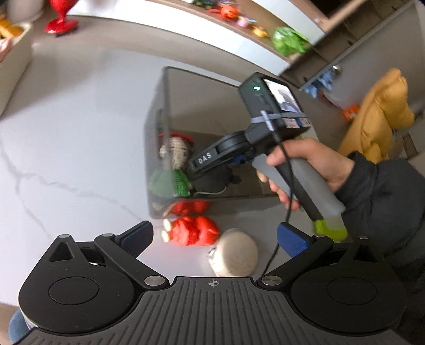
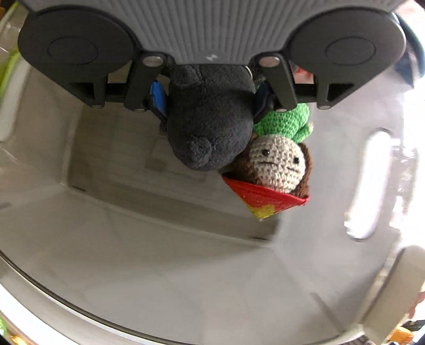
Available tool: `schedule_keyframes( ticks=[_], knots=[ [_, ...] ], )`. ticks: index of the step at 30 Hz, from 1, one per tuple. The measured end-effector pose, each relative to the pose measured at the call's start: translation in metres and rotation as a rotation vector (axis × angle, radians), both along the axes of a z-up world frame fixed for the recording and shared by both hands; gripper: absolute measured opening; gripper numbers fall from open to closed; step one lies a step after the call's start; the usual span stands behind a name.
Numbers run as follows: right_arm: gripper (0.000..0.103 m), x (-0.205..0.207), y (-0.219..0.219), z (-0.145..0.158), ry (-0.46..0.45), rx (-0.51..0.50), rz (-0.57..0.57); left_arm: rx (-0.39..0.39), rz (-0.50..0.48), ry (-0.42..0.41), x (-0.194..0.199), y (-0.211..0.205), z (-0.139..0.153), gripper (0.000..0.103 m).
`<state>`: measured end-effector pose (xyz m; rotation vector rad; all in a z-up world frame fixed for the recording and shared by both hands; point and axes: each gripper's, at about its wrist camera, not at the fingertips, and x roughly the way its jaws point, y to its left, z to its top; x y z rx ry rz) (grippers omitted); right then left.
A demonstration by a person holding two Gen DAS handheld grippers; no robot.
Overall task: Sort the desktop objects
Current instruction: 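Place the black plush toy into the bin beside the doll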
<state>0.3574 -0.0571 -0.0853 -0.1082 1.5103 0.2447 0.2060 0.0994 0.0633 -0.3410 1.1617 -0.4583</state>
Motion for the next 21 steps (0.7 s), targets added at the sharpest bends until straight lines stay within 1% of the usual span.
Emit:
schedule_keyframes(
  ticks=[2, 4, 5, 8, 10, 12, 14, 16, 18, 21],
  knots=[
    [0.066, -0.003, 0.011, -0.001, -0.011, -0.023, 0.024, 0.037, 0.034, -0.005, -0.001, 0.004, -0.001, 0.103],
    [0.067, -0.007, 0.013, -0.004, -0.019, -0.043, 0.049, 0.073, 0.031, -0.014, -0.002, 0.000, -0.001, 0.103],
    [0.069, -0.008, 0.011, -0.006, -0.008, -0.041, 0.053, 0.079, 0.015, -0.014, -0.002, -0.004, -0.001, 0.103],
    [0.072, -0.008, 0.001, -0.008, 0.030, -0.020, 0.057, 0.073, -0.035, -0.015, -0.003, -0.017, 0.004, 0.103],
    [0.074, -0.011, -0.009, -0.003, 0.026, -0.009, 0.042, 0.079, -0.064, -0.022, -0.005, -0.026, 0.007, 0.103],
    [0.074, -0.016, -0.021, 0.005, 0.004, 0.007, 0.022, 0.096, -0.090, -0.031, -0.008, -0.033, 0.011, 0.103],
    [0.074, -0.025, -0.035, 0.019, -0.045, 0.018, 0.008, 0.120, -0.114, -0.039, -0.009, -0.045, 0.015, 0.103],
    [0.073, -0.038, -0.050, 0.036, -0.117, 0.018, -0.001, 0.149, -0.133, -0.049, -0.009, -0.056, 0.019, 0.103],
    [0.073, -0.056, -0.069, 0.059, -0.205, 0.037, -0.001, 0.174, -0.151, -0.059, -0.010, -0.068, 0.024, 0.103],
    [0.074, -0.091, -0.104, 0.094, -0.353, 0.101, -0.005, 0.195, -0.177, -0.067, -0.011, -0.087, 0.027, 0.103]
  ],
)
